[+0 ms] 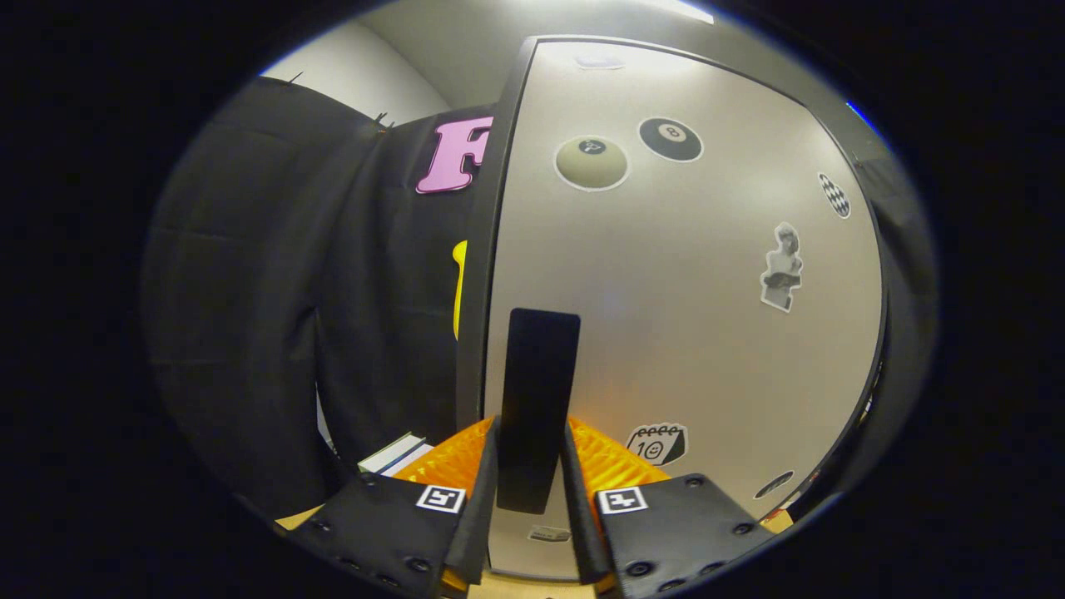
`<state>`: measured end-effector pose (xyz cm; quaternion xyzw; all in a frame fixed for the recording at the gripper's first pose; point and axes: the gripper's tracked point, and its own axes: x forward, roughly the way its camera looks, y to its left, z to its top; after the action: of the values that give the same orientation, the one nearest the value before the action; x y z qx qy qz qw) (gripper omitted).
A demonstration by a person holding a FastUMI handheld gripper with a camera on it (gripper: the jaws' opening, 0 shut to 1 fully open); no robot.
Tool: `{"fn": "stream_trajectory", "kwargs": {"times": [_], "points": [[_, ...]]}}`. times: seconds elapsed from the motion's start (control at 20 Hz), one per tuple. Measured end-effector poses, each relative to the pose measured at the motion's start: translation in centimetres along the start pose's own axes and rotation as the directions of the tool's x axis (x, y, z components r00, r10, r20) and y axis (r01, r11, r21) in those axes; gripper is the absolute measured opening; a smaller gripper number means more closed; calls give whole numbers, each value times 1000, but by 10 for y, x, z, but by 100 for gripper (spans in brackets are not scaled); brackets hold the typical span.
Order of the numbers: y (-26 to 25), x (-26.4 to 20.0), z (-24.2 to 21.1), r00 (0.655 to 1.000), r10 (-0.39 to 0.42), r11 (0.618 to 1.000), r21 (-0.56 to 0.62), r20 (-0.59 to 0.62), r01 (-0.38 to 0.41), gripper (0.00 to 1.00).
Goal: Open the shoe cabinet door, grab the shoes and put them into the shoe cabinet, then close the shoe cabinet door.
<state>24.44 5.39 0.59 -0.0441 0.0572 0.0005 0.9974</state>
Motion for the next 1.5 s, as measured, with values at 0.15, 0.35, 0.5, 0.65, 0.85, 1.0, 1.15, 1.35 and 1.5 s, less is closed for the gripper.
{"fn": "stream_trajectory", "kwargs": {"times": [0.15,0.35,0.5,0.65,0.85,1.0,1.15,1.35,1.5], "points": [[1,-3,3,999,20,998,58,-29,-18,35],[1,-3,3,999,-16,999,29,-32,17,22],[1,-10,0,998,-5,998,63,-55,8,14],[0,-15,1,998,-5,999,44,-58,8,9],[2,-37,0,998,19,999,50,-55,-17,9],[3,-61,0,998,55,998,26,-31,-54,9],[2,-85,1,997,76,996,38,-24,-75,9],[-8,-106,0,995,100,994,36,-10,-100,9],[-15,-119,0,996,93,995,21,-2,-93,9]]}}
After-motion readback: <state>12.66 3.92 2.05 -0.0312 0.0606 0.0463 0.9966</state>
